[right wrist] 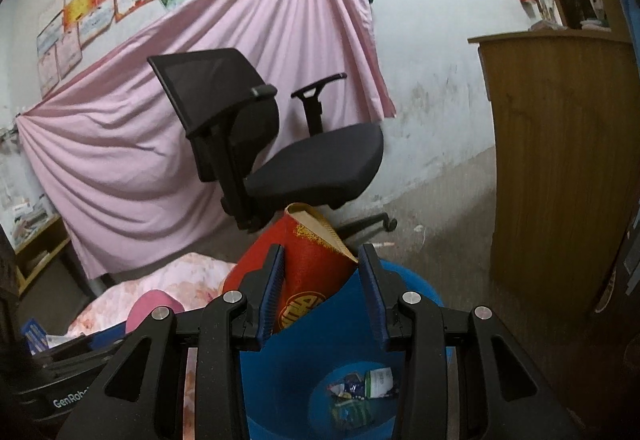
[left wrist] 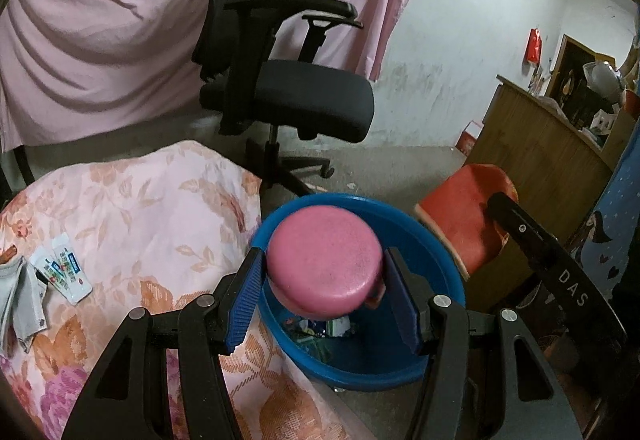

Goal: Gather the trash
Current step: 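Carry the pink container and red envelope over the blue basin and open both tools, then move both open tools back over the bed, then grasp the white DIKANG sachet with the right tool while the left tool grasps the grey face mask, then carry the sachet and mask over the blue basin and open both tools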

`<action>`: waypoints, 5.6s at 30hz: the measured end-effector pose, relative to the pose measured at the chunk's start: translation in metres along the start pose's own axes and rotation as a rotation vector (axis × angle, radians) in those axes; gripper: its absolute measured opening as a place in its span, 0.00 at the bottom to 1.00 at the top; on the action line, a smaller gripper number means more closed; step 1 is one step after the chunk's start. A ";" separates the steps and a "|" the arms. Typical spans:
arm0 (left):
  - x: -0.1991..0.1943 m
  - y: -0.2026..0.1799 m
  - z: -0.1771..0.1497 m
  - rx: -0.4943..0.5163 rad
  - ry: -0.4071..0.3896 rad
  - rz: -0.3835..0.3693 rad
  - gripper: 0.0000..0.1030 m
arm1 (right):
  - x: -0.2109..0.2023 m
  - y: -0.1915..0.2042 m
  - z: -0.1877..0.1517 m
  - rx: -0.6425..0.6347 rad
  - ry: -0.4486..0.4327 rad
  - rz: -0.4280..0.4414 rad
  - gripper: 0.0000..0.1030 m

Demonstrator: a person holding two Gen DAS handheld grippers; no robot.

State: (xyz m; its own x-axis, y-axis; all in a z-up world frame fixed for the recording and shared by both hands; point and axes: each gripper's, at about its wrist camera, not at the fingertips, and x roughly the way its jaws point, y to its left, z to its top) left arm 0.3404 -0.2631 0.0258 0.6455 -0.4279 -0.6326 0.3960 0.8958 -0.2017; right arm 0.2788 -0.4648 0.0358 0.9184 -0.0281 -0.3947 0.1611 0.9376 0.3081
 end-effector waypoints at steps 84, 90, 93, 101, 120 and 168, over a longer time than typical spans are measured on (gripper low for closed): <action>-0.153 0.241 -0.102 -0.251 -0.243 0.249 0.81 | 0.046 0.246 -0.090 -0.498 0.135 0.269 0.96; -0.123 0.244 -0.097 -0.230 -0.109 0.141 0.49 | 0.069 0.254 -0.098 -0.534 0.269 0.286 0.76; -0.112 0.249 -0.093 -0.253 -0.075 0.086 0.30 | 0.080 0.257 -0.102 -0.541 0.336 0.294 0.67; -0.112 0.256 -0.092 -0.299 -0.066 0.079 0.06 | 0.107 0.261 -0.113 -0.515 0.514 0.358 0.53; -0.129 0.273 -0.104 -0.399 -0.138 0.075 0.01 | 0.103 0.264 -0.114 -0.517 0.524 0.422 0.18; -0.121 0.028 0.004 0.032 -0.381 0.062 0.00 | -0.045 0.086 -0.017 -0.219 -0.203 0.367 0.19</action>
State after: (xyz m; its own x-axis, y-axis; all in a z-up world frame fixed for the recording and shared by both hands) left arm 0.2761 -0.1869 0.0994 0.8626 -0.3927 -0.3188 0.3651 0.9196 -0.1450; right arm 0.2452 -0.3765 0.0652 0.9558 0.2726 -0.1098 -0.2479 0.9486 0.1968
